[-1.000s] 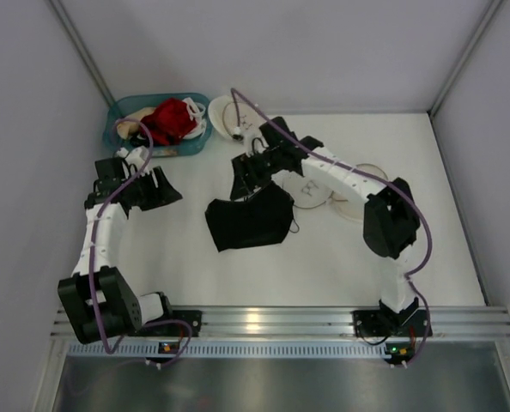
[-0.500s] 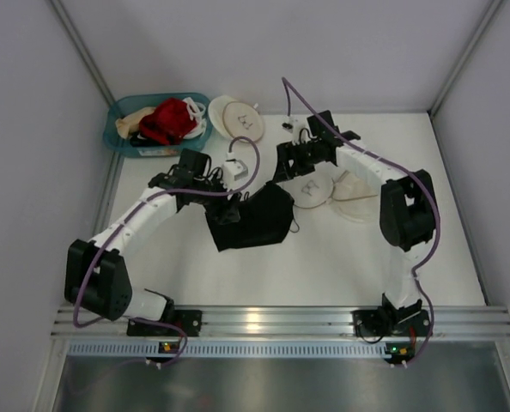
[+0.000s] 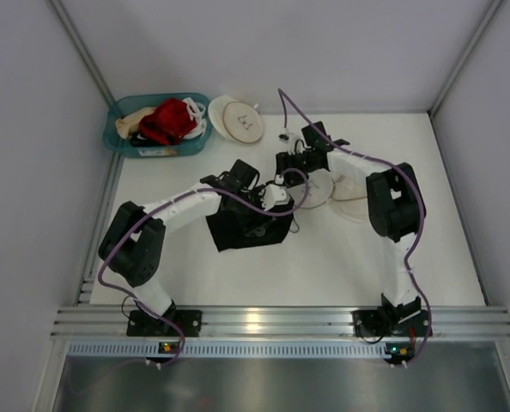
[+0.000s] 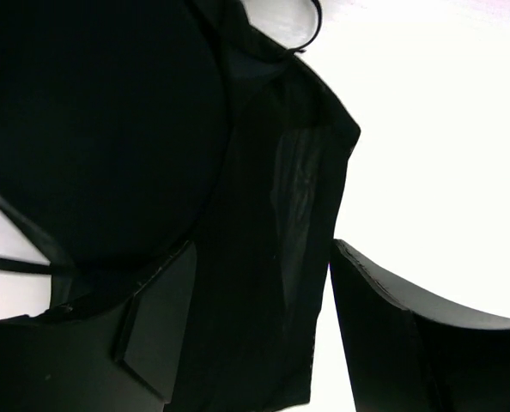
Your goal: Place the bra in the laundry bag and zip it closed
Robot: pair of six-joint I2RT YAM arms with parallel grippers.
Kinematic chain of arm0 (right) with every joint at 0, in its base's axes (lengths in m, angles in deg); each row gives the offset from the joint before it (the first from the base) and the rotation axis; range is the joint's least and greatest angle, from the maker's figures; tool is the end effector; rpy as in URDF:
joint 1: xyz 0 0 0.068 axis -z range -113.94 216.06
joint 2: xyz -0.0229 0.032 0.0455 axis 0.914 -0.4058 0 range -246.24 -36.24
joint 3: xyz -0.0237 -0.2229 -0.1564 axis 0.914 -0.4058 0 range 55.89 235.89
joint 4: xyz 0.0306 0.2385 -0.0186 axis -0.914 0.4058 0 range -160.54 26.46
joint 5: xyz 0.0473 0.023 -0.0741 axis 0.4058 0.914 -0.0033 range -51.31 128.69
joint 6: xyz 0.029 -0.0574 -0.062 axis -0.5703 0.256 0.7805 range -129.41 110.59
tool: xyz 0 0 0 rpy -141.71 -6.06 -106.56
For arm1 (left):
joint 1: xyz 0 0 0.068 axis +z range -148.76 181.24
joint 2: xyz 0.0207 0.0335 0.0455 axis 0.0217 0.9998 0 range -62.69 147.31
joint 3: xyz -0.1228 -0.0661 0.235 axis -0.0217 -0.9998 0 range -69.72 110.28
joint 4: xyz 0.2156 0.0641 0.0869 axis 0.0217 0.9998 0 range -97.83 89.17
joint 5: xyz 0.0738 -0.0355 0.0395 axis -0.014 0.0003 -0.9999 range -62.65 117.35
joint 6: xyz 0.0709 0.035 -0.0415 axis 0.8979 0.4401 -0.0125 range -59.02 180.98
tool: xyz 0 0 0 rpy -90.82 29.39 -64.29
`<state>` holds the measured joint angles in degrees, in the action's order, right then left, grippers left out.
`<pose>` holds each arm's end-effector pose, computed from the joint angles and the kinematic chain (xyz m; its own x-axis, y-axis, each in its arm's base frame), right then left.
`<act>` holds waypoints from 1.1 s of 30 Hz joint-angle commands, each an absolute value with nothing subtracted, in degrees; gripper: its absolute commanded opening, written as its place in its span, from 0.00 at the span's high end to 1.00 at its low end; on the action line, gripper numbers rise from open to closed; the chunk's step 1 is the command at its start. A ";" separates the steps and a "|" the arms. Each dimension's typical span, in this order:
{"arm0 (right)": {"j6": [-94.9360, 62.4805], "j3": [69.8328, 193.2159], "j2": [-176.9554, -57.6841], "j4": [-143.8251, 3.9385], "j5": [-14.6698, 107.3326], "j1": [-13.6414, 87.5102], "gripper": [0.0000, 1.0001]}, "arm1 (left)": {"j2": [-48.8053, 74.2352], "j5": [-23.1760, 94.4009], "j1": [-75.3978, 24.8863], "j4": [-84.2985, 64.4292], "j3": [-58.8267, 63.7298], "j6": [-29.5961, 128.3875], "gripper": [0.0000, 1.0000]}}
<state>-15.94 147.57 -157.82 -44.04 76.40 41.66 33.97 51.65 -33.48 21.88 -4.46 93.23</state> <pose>0.3967 0.2334 0.1655 -0.8257 -0.2759 -0.4920 -0.5448 0.6160 0.5690 0.2635 -0.2224 0.1829 -0.2443 0.7611 -0.6008 0.9613 0.2716 -0.0469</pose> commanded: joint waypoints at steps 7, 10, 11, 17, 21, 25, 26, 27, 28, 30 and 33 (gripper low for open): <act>-17.50 142.04 -155.95 -50.06 78.68 39.52 0.59 | 34.17 49.23 -39.62 17.74 -5.82 96.57 0.44; -17.50 139.74 -155.33 -50.67 78.59 38.73 0.65 | 31.80 50.03 -40.68 17.75 -7.57 96.13 0.64; -17.50 139.22 -154.90 -51.11 78.59 38.55 0.66 | 31.01 50.29 -40.77 17.83 -7.93 95.96 0.69; -18.29 135.52 -153.14 -52.61 78.86 37.58 0.73 | 25.12 53.44 -41.12 19.85 -8.99 92.97 1.00; -18.03 133.85 -151.73 -52.96 79.03 37.06 0.77 | 20.21 56.44 -41.21 21.52 -8.81 90.95 1.00; -17.41 132.80 -150.59 -52.87 79.03 36.36 0.78 | 17.20 56.80 -41.21 21.61 -8.63 89.28 1.00; -17.32 132.62 -150.67 -52.79 79.03 36.18 0.78 | 17.38 55.75 -41.21 21.53 -8.98 89.02 0.93; -17.41 132.44 -150.76 -52.87 78.95 36.00 0.78 | 18.25 53.39 -41.21 21.70 -9.33 89.80 0.82; -17.50 132.36 -150.76 -52.96 78.94 35.74 0.79 | 18.87 52.15 -41.21 21.96 -9.77 90.41 0.69; -17.50 132.27 -151.11 -53.05 78.60 35.39 0.80 | 20.70 48.82 -41.21 22.05 -11.35 92.69 0.48; -17.59 131.74 -151.20 -53.14 78.16 35.04 0.85 | 22.64 47.65 -41.21 22.05 -12.50 95.15 0.44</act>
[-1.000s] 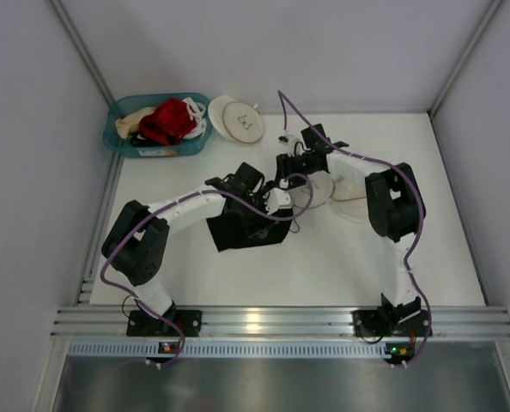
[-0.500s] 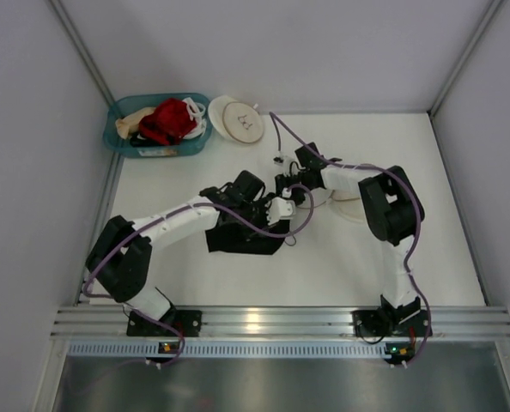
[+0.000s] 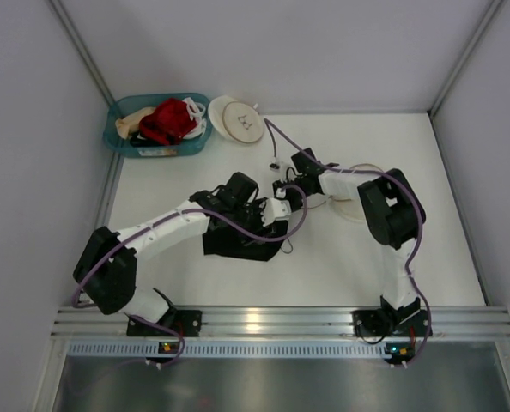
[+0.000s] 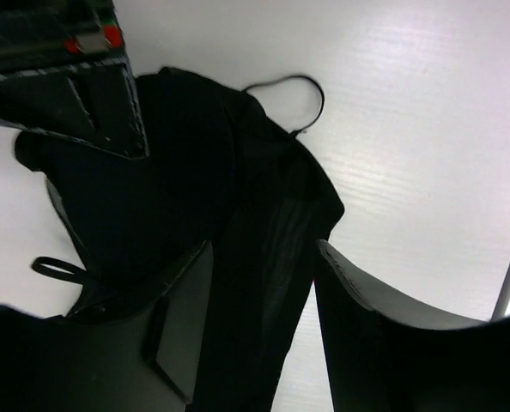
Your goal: Place the bra in the laundry bag and zip it closed
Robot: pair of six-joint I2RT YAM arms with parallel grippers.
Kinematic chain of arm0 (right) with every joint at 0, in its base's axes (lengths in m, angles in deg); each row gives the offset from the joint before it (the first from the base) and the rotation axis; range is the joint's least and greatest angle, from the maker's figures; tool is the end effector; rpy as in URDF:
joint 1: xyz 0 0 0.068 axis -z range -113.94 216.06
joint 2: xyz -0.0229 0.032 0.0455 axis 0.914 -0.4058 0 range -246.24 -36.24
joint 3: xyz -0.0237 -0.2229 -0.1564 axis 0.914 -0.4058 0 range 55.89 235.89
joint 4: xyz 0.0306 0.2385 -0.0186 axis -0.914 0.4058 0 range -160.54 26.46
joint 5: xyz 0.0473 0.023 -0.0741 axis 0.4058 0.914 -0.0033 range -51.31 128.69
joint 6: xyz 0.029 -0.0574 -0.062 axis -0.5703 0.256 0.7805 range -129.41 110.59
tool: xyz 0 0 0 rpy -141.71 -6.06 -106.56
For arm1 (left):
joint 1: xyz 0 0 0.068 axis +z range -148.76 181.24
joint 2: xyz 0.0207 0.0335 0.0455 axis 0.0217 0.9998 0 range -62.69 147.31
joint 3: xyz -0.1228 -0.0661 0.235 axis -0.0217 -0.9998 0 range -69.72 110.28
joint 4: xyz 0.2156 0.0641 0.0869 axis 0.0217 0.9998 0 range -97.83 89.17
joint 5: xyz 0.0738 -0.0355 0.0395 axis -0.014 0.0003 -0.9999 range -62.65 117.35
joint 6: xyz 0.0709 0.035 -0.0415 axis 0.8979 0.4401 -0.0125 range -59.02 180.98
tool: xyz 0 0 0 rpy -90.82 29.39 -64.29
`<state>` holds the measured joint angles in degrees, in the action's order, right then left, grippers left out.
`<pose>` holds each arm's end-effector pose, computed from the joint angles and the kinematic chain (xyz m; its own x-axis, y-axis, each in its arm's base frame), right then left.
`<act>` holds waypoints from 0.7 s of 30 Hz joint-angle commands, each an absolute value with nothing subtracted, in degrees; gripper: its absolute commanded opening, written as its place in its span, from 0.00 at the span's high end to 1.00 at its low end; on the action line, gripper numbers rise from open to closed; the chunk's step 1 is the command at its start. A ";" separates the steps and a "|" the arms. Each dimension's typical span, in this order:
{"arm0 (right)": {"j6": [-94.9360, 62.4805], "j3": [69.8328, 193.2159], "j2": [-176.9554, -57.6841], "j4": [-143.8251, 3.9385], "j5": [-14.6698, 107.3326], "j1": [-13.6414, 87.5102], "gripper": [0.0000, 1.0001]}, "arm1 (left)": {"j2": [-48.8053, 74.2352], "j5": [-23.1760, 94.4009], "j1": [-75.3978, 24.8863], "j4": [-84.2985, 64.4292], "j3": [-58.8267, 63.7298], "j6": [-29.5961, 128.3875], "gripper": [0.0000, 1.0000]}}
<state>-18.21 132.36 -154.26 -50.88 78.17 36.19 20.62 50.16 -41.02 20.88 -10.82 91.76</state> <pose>0.3357 0.2512 0.1251 -0.8504 -0.3524 -0.3908 -0.5262 0.5775 0.6242 0.2055 -0.2284 0.2208 -0.1032 0.7313 -0.6742 0.9835 0.1763 0.0407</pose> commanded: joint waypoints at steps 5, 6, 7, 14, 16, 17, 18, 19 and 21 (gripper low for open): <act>-17.41 130.77 -151.29 -53.31 77.19 34.95 0.92 | 23.44 50.38 -42.08 21.96 -15.39 98.15 0.47; -17.41 130.69 -151.37 -53.75 77.19 35.04 0.94 | 24.05 50.38 -42.26 21.96 -15.66 98.68 0.48; -17.59 130.60 -151.55 -53.75 77.19 35.04 0.96 | 24.40 50.38 -42.52 21.96 -15.84 98.68 0.48; -18.73 130.60 -151.64 -54.02 77.01 34.95 1.00 | 29.76 50.73 -43.40 21.96 -16.45 99.65 0.53; -18.99 130.60 -151.46 -54.02 77.01 34.95 1.00 | 30.65 50.47 -43.93 21.70 -17.07 100.08 0.58; -18.99 130.51 -151.20 -54.10 76.84 34.95 1.00 | 30.74 50.47 -44.45 21.79 -17.68 100.61 0.60; -19.08 130.42 -151.11 -54.10 76.83 34.95 1.00 | 30.74 50.21 -44.63 21.61 -18.12 100.61 0.62; -19.17 130.42 -150.94 -54.02 76.83 34.95 1.00 | 30.82 50.03 -44.98 21.26 -18.56 100.61 0.62; -19.43 130.33 -150.59 -54.19 77.10 35.04 1.00 | 31.09 50.11 -45.42 20.91 -19.53 100.18 0.64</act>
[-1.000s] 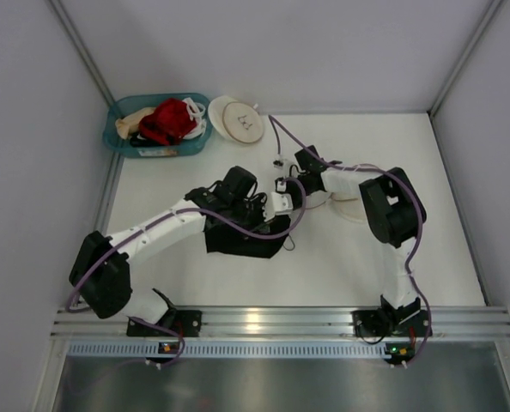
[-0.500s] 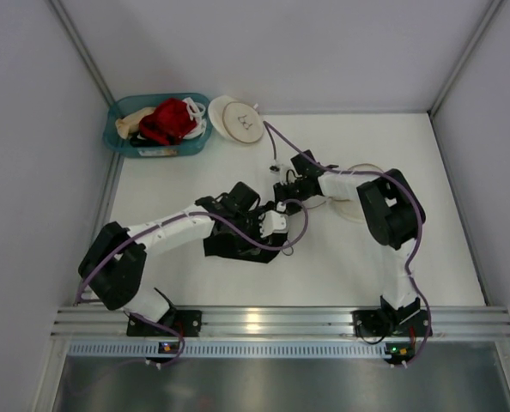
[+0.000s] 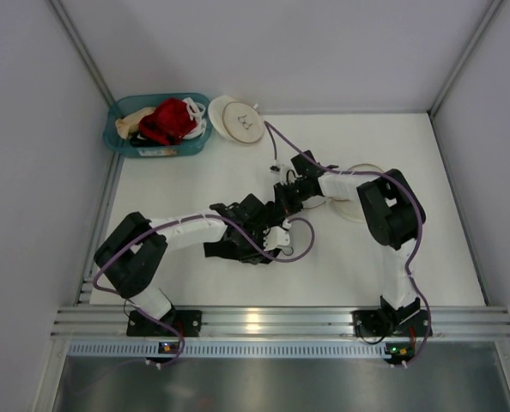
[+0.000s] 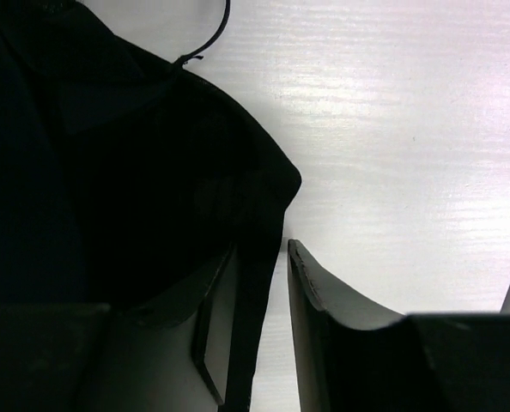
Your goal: Place the bra in the laundry bag and zip it closed
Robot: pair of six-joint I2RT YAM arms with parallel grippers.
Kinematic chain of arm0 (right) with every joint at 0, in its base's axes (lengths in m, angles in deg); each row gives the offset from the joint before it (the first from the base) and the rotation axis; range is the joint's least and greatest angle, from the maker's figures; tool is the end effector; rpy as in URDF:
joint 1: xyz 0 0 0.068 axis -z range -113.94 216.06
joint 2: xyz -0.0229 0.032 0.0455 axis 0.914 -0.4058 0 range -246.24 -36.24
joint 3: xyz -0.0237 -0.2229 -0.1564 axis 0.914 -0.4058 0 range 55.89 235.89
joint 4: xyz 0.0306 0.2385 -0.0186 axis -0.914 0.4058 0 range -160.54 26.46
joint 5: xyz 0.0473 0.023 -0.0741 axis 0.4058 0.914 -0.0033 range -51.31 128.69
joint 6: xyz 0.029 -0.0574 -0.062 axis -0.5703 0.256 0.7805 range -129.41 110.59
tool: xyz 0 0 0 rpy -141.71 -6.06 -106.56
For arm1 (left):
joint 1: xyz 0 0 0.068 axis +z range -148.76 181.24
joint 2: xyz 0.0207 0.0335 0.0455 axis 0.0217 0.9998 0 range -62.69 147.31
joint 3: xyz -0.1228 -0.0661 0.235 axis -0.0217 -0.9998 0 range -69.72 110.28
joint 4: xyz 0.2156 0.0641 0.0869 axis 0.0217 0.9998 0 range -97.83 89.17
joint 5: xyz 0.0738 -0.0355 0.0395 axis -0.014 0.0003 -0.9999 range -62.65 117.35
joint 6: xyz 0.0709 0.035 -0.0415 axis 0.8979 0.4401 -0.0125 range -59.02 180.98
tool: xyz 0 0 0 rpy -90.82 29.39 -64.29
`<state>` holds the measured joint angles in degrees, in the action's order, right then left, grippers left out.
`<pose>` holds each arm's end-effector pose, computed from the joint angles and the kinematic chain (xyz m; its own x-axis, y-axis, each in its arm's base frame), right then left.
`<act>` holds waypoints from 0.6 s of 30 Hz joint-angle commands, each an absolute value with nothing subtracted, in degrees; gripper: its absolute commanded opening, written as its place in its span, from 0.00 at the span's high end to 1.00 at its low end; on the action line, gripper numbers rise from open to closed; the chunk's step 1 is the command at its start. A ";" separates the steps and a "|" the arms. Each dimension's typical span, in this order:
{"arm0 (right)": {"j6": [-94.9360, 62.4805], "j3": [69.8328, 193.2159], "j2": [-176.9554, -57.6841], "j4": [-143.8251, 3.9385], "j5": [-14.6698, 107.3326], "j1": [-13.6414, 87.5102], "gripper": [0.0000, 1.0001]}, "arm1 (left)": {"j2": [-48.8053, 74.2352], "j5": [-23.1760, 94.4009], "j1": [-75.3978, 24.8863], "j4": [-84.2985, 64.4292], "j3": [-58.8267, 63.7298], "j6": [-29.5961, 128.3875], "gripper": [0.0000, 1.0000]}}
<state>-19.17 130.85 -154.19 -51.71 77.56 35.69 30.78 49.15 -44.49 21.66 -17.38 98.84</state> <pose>0.3304 0.2516 0.1190 -0.8595 -0.3508 -0.3718 -0.5112 0.5899 0.6251 0.1831 -0.2302 0.1364 -0.0589 0.8770 -0.4769 0.9970 0.0273 -0.0729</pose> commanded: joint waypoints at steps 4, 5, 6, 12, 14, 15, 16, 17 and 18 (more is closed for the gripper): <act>-19.78 129.72 -150.06 -55.07 77.71 34.95 1.00 | 31.44 49.94 -46.13 21.00 -20.58 99.38 0.81; -19.70 129.63 -149.88 -55.07 77.71 35.04 1.00 | 31.35 50.03 -46.48 21.00 -20.85 98.86 0.87; -19.70 129.46 -149.88 -55.16 77.89 35.04 1.00 | 30.39 50.20 -46.65 21.00 -20.85 98.51 0.96; -18.82 128.49 -149.00 -55.42 77.80 34.86 1.00 | 22.31 55.03 -47.10 21.26 -16.46 91.66 1.00; -18.12 128.23 -148.48 -55.42 77.36 34.68 1.00 | 19.07 56.35 -47.10 21.35 -13.65 89.55 1.00; -18.03 127.96 -148.39 -55.33 77.28 34.42 1.00 | 18.09 56.53 -47.10 21.35 -12.77 89.02 1.00; -17.68 127.87 -148.39 -55.25 77.19 34.33 1.00 | 17.30 56.44 -47.10 21.26 -11.89 88.66 1.00; -17.67 127.79 -148.30 -55.25 77.01 34.16 1.00 | 16.59 56.09 -47.10 21.26 -10.41 88.23 1.00; -17.50 127.61 -148.30 -55.25 77.01 33.90 1.00 | 15.54 55.05 -47.10 21.35 -9.87 88.13 1.00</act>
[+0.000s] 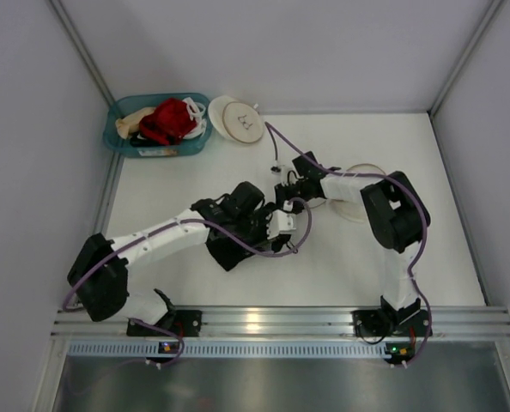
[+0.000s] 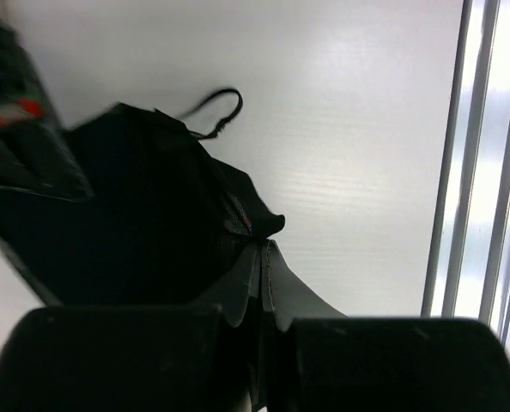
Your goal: Place the bra in the laundry bag and zip it closed
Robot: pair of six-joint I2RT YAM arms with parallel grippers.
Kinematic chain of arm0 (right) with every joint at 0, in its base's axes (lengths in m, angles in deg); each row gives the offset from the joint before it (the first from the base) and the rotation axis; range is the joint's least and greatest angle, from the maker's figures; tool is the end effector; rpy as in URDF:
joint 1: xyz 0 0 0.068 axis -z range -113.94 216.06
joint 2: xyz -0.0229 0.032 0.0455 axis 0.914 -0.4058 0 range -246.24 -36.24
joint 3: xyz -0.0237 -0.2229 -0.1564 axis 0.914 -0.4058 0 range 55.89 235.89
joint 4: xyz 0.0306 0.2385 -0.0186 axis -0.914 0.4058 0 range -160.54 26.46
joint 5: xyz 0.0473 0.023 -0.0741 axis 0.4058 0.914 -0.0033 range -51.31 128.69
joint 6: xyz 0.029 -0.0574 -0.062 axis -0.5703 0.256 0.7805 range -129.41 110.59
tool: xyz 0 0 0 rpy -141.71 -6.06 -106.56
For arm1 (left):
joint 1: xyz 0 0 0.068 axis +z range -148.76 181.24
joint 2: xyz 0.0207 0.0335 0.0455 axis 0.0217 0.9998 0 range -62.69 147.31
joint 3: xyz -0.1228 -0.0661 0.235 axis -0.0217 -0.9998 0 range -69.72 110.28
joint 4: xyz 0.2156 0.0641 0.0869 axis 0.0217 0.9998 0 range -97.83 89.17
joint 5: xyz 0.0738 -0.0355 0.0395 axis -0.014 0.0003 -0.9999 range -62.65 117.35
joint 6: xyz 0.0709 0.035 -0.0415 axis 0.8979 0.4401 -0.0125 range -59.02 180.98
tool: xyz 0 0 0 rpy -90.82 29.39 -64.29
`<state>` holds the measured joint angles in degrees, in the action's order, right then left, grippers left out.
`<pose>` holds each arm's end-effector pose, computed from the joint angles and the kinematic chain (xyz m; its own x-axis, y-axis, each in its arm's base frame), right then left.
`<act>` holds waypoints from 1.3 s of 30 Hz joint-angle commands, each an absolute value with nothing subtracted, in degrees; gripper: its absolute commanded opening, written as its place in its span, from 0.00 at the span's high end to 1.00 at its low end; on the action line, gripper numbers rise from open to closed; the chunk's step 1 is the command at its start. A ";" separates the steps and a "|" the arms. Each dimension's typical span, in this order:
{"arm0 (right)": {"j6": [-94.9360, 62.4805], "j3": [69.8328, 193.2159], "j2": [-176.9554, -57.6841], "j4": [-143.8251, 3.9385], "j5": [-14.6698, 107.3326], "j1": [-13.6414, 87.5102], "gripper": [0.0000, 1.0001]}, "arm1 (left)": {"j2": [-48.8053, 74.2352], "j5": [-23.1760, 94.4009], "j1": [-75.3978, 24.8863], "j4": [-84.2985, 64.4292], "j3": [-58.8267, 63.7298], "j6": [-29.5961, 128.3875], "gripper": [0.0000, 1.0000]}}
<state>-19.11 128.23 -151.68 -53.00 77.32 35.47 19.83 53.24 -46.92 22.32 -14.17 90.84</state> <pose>0.3227 0.2485 0.1249 -0.8508 -0.3502 -0.3917 -0.5253 0.5840 0.6188 0.1681 -0.2398 0.2058 -0.0733 0.7535 -0.6533 0.9973 0.0557 -0.0477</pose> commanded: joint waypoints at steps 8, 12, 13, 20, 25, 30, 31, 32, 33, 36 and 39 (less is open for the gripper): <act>-14.95 126.29 -146.11 -54.72 76.40 31.96 1.00 | 13.08 46.16 -45.52 18.73 -7.05 84.46 1.00; -13.02 124.98 -144.70 -53.67 75.96 30.91 1.00 | 12.37 42.13 -42.44 15.72 -8.46 82.68 1.00; -12.76 124.89 -144.35 -53.40 75.69 30.82 1.00 | 12.63 40.29 -41.57 15.72 -8.63 82.77 1.00; -9.94 126.11 -141.36 -49.89 72.80 30.91 0.85 | 14.65 38.43 -38.48 15.64 -13.72 85.23 1.00; -4.76 131.64 -139.51 -41.82 70.07 31.87 0.63 | 15.88 37.81 -38.40 14.41 -18.03 87.60 1.00; -3.00 135.08 -138.19 -38.11 69.19 34.50 0.39 | 18.52 36.94 -38.40 12.74 -20.32 86.29 1.00; -2.91 135.08 -138.19 -37.67 69.10 34.94 0.39 | 18.69 36.67 -38.39 12.56 -20.50 85.85 1.00; -3.08 135.08 -138.02 -37.32 69.10 35.82 0.38 | 19.22 36.23 -38.39 12.12 -20.76 85.76 1.00; -3.35 134.91 -138.02 -37.32 69.19 36.26 0.38 | 19.40 35.97 -38.39 11.86 -21.02 85.50 1.00; -5.63 133.33 -138.19 -39.59 70.15 37.67 0.37 | 18.79 35.87 -38.05 11.59 -21.11 84.45 1.00; -7.73 132.09 -140.21 -42.49 72.00 38.29 0.37 | 18.08 34.39 -37.60 11.33 -21.64 84.35 1.00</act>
